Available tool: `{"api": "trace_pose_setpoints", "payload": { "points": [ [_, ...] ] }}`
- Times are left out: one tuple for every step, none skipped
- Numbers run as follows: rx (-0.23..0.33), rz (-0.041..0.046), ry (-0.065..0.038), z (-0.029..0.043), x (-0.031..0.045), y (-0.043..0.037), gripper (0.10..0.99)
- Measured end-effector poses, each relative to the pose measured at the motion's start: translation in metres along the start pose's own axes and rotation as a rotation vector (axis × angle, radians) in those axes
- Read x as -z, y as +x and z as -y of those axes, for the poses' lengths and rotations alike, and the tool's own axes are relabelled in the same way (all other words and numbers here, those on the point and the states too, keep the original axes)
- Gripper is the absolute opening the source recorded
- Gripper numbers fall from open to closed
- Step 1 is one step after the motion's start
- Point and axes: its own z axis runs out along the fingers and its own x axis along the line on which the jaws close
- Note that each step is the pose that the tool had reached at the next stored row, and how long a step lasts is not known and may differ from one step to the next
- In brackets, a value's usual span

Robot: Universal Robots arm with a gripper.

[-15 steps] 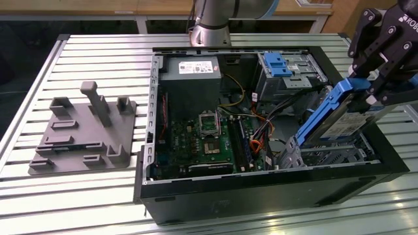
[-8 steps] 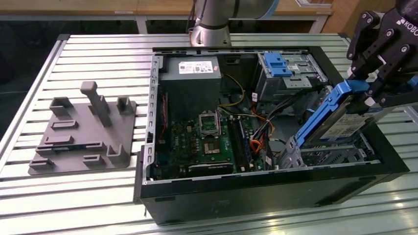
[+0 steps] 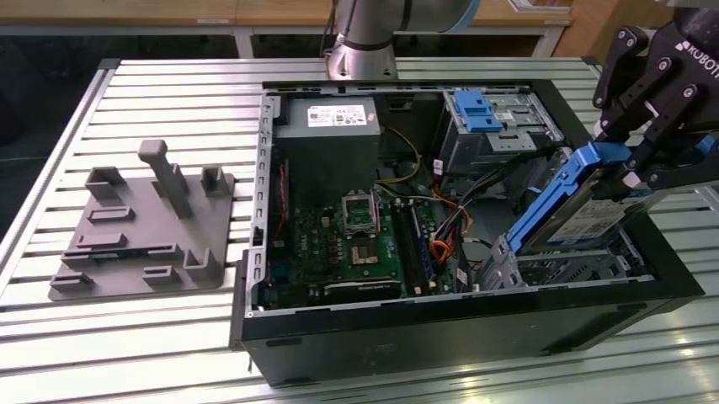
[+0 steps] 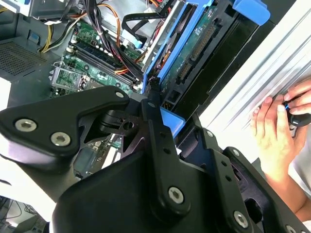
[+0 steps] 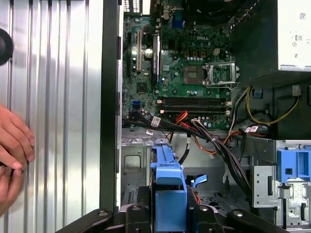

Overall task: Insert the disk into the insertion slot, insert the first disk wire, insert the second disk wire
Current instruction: 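Insert the disk into the insertion slot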

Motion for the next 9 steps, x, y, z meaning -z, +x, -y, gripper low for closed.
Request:
{"api": "trace_pose_setpoints", "payload": {
  "points": [
    [0.000,0.0000,0.000,0.0000,-0.0007,0.0001,0.361],
    [0.000,0.0001,0.000,0.0000,-0.0014,0.0001,0.361],
    [0.000,0.0000,0.000,0.0001,-0.0020,0.0002,0.361],
    [0.000,0.0000,0.000,0.0001,-0.0027,0.0002,0.361],
    [0.000,0.0000,0.000,0.0001,-0.0034,0.0003,0.361],
    [0.000,0.0001,0.000,0.0002,-0.0041,0.0004,0.361],
    [0.000,0.0000,0.000,0.0002,-0.0050,0.0005,0.361],
    [0.000,0.0000,-0.001,0.0002,-0.0057,0.0005,0.361],
    [0.000,0.0000,-0.001,0.0002,-0.0065,0.0006,0.361]
  ]
}}
